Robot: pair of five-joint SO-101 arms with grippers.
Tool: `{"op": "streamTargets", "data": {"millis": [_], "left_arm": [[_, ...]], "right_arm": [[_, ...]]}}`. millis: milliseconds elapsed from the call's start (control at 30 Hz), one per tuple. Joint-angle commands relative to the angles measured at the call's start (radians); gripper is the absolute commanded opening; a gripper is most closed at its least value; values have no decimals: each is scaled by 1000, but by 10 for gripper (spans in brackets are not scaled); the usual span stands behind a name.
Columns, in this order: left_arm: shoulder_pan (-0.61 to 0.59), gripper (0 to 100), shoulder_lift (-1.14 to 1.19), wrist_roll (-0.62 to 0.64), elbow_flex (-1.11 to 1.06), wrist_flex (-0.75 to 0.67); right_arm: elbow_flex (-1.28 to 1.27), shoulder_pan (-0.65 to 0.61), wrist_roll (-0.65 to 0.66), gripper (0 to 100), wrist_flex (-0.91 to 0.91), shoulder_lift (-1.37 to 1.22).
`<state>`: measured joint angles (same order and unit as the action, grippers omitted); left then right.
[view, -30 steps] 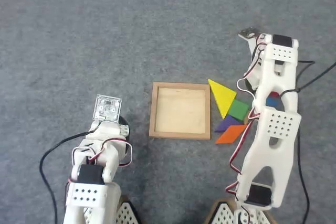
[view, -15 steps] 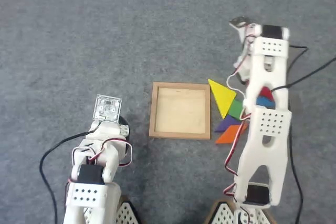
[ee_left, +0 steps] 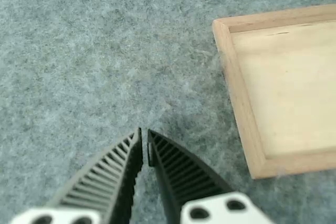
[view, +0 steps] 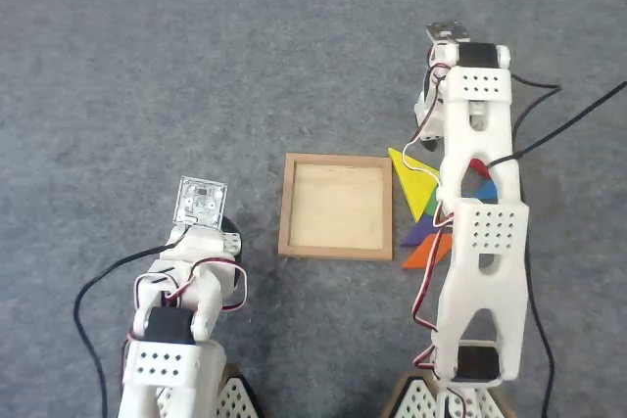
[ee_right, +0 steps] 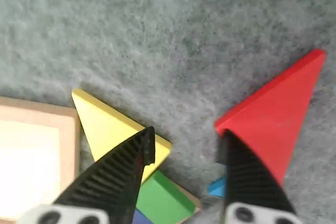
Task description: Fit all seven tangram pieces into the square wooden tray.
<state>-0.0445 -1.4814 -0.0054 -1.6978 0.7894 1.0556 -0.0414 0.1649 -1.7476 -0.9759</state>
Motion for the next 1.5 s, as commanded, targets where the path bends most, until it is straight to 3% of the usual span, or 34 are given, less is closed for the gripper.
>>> {"op": "streamTargets", "data": {"millis": [0,67,500,733,1100,1200,1367,1467], "left_arm": [[-3,15,-14,5,8,6],[-3,15,-14,5,8,6],[-3,15,-14,5,8,6],[-3,15,-14,5,8,6],[-3,15,-14,5,8,6],[-3,15,-14,5,8,6],[-3,15,-14,5,8,6],[-3,15,-14,5,8,6]], "right_arm": [[18,-1,18,397,-5,15],[20,2,32,437,-5,-7],[20,71,-100,388,99,-82],[20,133,-97,261,150,-116],[15,142,-101,259,108,-120],[18,137,-61,266,96,-113],[58,74,146,381,-4,-93],[74,48,181,387,-28,-94]]}}
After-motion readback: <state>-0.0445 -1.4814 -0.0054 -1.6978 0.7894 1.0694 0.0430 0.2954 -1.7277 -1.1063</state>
